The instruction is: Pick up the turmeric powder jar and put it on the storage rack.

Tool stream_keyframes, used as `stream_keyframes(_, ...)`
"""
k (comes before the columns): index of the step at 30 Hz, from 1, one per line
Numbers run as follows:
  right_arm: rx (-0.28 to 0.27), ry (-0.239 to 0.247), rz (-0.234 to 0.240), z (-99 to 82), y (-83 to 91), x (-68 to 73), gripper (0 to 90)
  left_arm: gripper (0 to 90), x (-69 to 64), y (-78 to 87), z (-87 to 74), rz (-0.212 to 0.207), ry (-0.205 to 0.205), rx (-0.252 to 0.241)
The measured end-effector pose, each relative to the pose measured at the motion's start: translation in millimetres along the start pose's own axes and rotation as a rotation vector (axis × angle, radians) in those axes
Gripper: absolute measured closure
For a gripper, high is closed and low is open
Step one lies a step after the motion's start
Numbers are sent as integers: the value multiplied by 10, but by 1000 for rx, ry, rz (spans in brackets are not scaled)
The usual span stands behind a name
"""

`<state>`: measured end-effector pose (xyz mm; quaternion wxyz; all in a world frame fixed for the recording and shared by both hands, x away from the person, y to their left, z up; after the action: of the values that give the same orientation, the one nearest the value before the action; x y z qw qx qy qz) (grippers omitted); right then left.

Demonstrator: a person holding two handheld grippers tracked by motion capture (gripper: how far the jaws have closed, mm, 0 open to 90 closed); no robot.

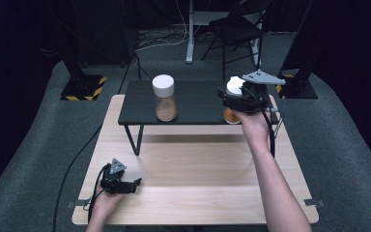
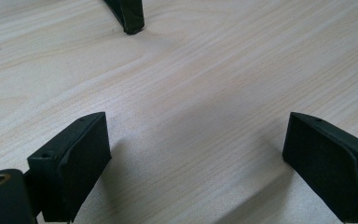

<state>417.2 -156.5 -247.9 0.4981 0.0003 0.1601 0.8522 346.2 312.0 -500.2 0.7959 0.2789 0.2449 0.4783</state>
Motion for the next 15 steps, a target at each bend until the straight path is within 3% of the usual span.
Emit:
stream_keyframes(6,2,3,-26,44,-145,17,306,68,0,0,0,0,1,0)
stream_keyframes(15,18,-1,-20,51,-314,51,306,68,-1,-1,1,-2,0,0)
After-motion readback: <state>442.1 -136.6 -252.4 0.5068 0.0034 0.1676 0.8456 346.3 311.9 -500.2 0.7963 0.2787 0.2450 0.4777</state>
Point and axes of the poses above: each handheld gripper's, and its own axes: y roughly backward along the jaws, z roughly out of its top, x roughly to its left, the point moved 9 cm from there along -y, roughly forward along the jaws, and after that the axes turned 9 degrees about y, right-handed, at the moved point
